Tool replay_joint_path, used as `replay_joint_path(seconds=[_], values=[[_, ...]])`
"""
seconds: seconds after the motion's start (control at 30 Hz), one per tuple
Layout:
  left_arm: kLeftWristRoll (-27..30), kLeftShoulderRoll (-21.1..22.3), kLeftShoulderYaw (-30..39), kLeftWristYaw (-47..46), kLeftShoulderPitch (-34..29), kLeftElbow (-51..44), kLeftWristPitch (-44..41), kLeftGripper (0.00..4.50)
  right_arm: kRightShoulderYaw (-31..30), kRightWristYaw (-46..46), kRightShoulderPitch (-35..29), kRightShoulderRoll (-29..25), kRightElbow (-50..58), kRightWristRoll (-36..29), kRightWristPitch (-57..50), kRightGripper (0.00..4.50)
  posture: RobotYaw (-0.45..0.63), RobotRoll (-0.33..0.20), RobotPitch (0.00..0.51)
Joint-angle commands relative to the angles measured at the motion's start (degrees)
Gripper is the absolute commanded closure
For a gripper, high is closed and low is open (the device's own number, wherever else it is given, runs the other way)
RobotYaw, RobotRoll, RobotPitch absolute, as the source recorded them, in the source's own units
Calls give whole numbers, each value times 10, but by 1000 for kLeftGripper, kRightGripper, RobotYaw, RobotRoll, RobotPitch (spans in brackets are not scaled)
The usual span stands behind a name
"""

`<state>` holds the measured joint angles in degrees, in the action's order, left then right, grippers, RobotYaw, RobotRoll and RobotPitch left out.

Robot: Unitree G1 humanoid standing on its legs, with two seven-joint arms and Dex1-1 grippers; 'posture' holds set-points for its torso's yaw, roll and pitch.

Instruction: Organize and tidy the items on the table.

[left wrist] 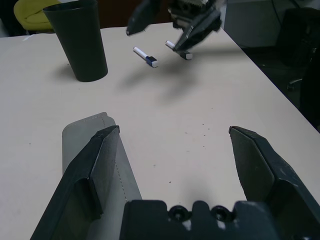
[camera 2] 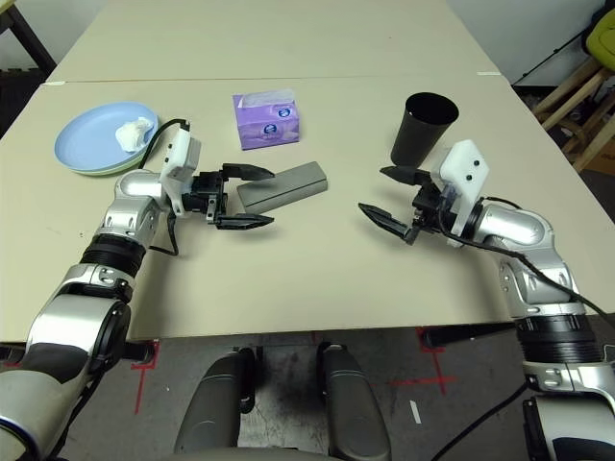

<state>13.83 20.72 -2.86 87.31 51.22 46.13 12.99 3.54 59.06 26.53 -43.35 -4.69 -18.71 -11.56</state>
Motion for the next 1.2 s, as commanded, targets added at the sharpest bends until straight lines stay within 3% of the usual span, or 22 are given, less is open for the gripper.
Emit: replay_joint_path(seconds=[0.03, 0.2, 0.43, 0.7, 1.2], values=[[6, -4, -1, 3, -15, -17, 4, 31, -39, 30, 10, -59, 3, 53, -30, 0, 24, 0, 189], [11, -1, -4, 0, -34, -47, -8, 31, -107, 89, 21, -132, -19, 136, 7, 0, 37, 0, 189], [22, 9, -2, -9, -76, -106, -31, 31, -212, 235, 134, -198, -116, 251, 110, 0, 45, 0, 195], [29, 11, -5, -22, -92, -142, -50, 31, -263, 275, 215, -181, -244, 335, 272, 0, 59, 0, 209], [33, 23, -9, -15, -89, -161, -76, 31, -275, 276, 229, -161, -336, 386, 409, 0, 66, 0, 239]])
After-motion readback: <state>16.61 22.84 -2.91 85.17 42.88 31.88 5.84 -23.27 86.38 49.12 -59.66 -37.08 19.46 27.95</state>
